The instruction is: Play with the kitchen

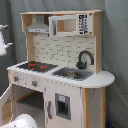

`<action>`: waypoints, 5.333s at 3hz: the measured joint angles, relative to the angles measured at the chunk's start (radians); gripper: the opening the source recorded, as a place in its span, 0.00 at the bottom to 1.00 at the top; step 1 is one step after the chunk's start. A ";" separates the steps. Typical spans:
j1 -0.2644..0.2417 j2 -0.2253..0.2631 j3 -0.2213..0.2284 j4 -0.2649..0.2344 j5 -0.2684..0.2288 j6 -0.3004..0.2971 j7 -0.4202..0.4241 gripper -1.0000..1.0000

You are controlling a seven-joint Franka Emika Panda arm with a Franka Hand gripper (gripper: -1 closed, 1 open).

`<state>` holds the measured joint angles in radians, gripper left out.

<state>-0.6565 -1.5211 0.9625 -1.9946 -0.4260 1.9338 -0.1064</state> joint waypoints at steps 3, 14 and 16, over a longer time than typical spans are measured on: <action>0.104 0.005 -0.101 -0.140 -0.135 -0.118 0.158 1.00; -0.105 0.116 -0.368 -0.452 -0.157 0.610 0.425 0.00; -0.116 0.198 -0.367 -0.451 -0.153 0.793 0.434 0.00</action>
<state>-0.7724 -1.3235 0.5957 -2.4456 -0.5795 2.7270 0.3278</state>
